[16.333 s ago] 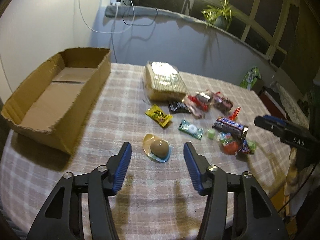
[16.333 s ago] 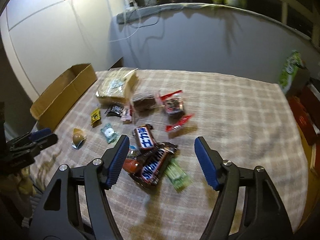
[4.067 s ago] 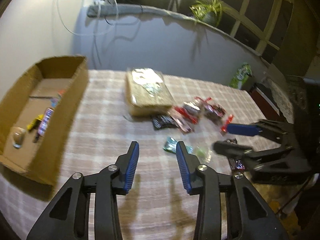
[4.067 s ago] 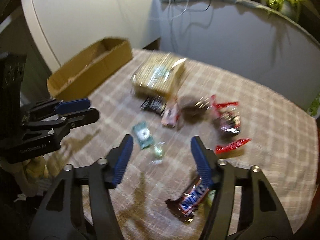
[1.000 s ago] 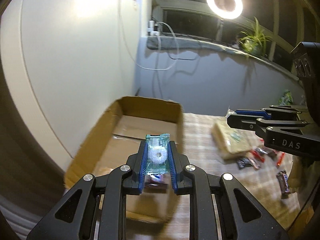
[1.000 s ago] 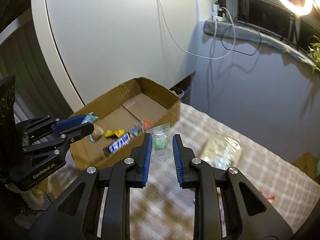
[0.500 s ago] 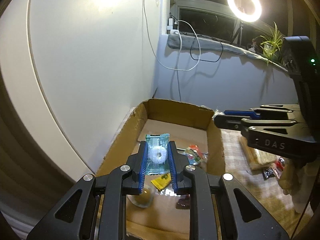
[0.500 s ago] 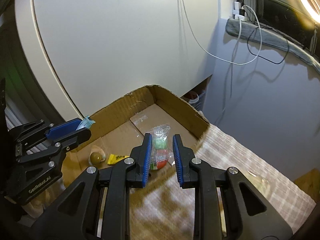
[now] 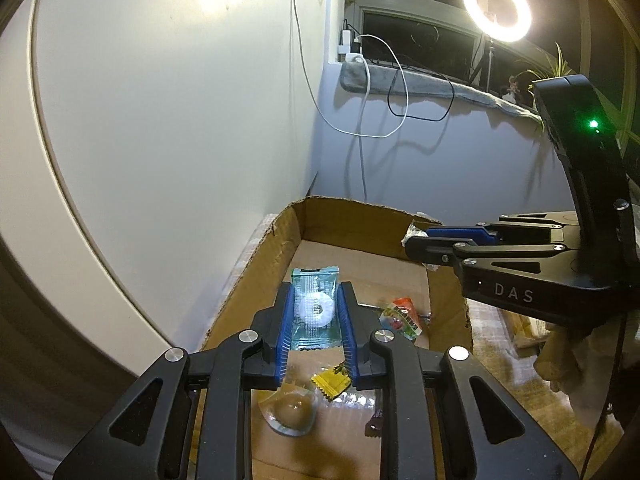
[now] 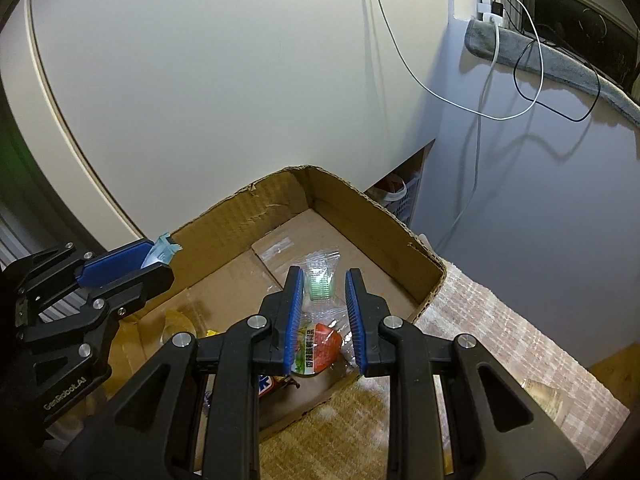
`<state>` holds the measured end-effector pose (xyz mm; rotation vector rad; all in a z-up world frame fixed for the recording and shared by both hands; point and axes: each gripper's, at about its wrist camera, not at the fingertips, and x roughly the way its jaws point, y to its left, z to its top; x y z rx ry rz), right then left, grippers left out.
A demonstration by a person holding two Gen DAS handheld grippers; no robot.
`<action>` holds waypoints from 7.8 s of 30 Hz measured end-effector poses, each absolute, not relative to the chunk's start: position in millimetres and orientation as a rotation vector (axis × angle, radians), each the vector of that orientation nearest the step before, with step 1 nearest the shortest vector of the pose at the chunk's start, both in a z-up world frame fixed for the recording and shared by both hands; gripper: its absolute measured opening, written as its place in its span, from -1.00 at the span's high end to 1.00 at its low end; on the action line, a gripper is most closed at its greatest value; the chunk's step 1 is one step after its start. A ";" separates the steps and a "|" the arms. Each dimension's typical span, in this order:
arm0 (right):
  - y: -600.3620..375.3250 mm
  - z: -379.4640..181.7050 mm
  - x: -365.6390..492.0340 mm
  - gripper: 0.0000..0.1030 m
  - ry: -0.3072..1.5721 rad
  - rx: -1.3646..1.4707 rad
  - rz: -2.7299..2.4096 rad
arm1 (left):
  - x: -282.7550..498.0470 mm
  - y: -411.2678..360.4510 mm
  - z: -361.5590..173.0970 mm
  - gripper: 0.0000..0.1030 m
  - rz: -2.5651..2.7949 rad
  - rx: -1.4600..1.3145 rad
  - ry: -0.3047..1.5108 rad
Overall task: Organize snacks
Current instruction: 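Carry the mint packet and Snickers bar into the box and open both tools, then move both tools back to the snack pile, then grasp a Snickers bar with the left tool while the right tool grasps the green packet, then carry the Snickers bar and green packet into the box and open both tools, then move both tools back to the snack pile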
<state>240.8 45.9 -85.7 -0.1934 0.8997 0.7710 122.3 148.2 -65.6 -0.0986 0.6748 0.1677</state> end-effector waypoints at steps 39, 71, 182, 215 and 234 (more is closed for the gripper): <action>-29.7 -26.8 182.4 -0.62 0.780 -0.178 0.637 | 80.6 116.2 -40.1 -0.60 0.165 -0.105 0.623; -276.7 -44.9 65.8 -0.62 0.880 -0.016 0.290 | 60.5 -8.1 -54.6 -0.60 -0.111 -0.091 0.670; -62.3 -42.4 144.5 0.56 0.782 -0.186 0.807 | 85.7 74.8 -54.3 0.48 -0.040 -0.172 0.734; 61.3 -81.1 223.1 0.45 0.879 -0.196 0.876 | 94.6 134.8 -79.4 0.47 0.075 -0.207 0.753; 40.0 -68.3 223.6 -0.35 0.837 -0.095 0.800 | 84.4 133.5 -69.1 0.04 0.097 -0.187 0.706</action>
